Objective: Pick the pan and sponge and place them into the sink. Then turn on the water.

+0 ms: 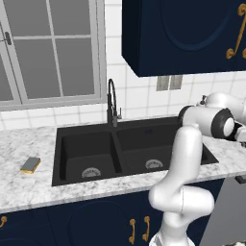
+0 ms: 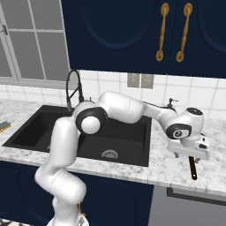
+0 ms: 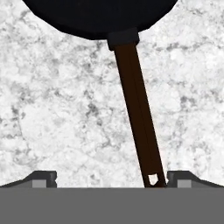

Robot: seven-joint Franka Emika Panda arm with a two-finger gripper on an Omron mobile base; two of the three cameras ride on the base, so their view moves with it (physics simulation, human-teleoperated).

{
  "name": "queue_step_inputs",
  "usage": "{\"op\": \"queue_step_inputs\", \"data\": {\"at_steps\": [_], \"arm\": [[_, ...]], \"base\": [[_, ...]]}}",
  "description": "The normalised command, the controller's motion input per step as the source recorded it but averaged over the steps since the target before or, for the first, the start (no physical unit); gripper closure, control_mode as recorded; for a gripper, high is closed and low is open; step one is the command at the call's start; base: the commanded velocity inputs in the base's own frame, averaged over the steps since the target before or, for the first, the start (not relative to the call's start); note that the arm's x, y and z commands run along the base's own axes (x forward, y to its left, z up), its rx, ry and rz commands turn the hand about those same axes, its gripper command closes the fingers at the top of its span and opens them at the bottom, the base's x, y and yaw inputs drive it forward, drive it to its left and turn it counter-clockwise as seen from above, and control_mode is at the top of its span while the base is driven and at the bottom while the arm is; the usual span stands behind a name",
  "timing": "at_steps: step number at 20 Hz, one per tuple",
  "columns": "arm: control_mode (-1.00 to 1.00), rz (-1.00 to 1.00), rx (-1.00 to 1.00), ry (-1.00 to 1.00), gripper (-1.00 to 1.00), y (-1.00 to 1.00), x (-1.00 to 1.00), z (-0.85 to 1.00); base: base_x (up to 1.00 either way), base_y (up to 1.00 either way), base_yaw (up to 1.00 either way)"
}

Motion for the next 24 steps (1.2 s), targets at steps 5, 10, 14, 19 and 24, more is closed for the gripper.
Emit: {"op": "queue_step_inputs", "data": {"at_steps": [5, 10, 14, 19, 24], "arm": [[-1.00, 0.01, 0.01, 0.00, -1.00, -0.03, 0.21, -0.35], [-1.00, 0.01, 0.00, 0.00, -1.00, 0.00, 0.19, -0.42], [-1.00, 0.01, 0.00, 0.00, -1.00, 0.00, 0.20, -0.34], [-1.00, 0.00, 0.00, 0.00, -1.00, 0.00, 0.13, -0.22], [-1.00, 0.00, 0.00, 0.00, -1.00, 0.00, 0.00, -0.15]], "base": [[0.00, 0.00, 0.00], [0.00, 0.00, 0.00], [0.00, 0.00, 0.00], [0.00, 0.00, 0.00], [0.00, 0.00, 0.00]]}}
